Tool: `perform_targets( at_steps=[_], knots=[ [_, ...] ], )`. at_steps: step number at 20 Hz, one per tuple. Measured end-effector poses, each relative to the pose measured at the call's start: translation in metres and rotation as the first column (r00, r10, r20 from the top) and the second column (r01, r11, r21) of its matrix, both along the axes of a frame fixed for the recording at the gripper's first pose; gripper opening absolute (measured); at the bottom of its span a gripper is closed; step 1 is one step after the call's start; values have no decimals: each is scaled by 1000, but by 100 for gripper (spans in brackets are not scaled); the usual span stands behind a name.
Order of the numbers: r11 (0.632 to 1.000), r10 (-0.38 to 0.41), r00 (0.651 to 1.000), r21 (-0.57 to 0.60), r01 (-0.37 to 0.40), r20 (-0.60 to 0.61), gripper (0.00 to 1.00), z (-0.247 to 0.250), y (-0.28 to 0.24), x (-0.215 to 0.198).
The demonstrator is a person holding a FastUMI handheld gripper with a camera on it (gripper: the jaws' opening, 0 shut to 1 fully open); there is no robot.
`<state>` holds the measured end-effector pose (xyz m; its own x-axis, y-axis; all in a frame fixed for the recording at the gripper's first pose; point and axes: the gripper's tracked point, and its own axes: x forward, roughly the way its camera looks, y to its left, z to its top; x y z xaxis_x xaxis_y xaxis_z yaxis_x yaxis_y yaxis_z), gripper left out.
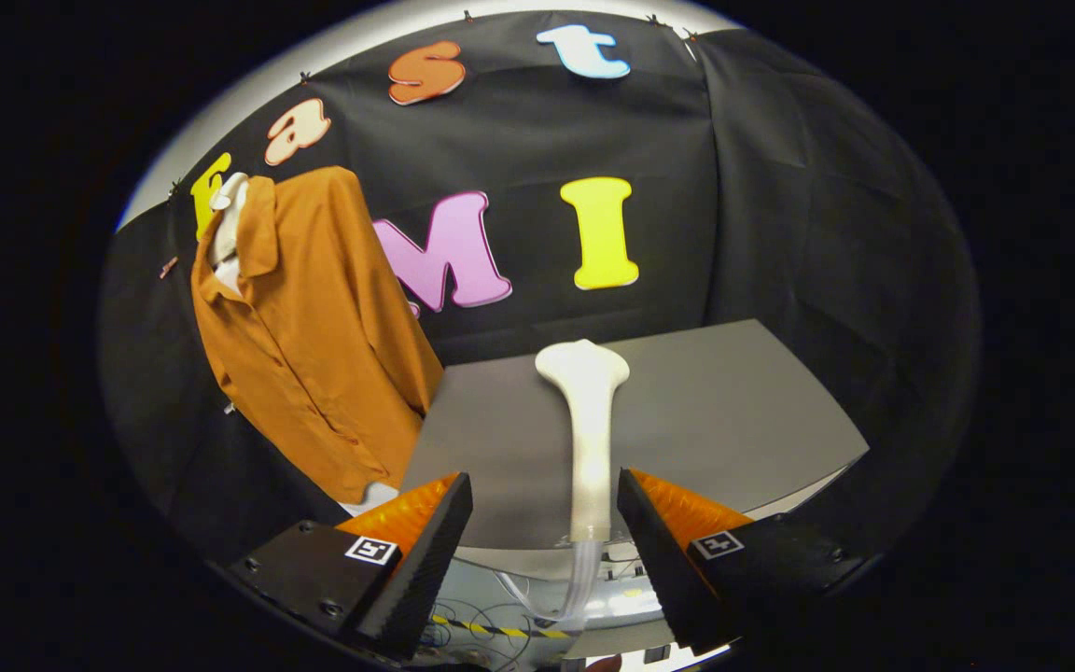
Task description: Iron the clothes twice with a garment steamer, once on the left side and once on the right side.
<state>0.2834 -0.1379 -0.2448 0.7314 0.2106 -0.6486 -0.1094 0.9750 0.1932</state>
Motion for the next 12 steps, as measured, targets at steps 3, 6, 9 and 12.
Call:
perform_targets(
  at_steps=[3, 6, 9, 12],
  knots=[
    [1000, -1, 994, -4, 0, -112, 98, -51, -13, 23],
    [999, -20, 978, 34, 28, -209, 85, -88, -14, 43],
    [998, 2, 971, 55, 11, -240, 86, -96, -7, 52],
    [999, 35, 972, 36, -27, -233, 46, -99, 0, 59]
  ],
)
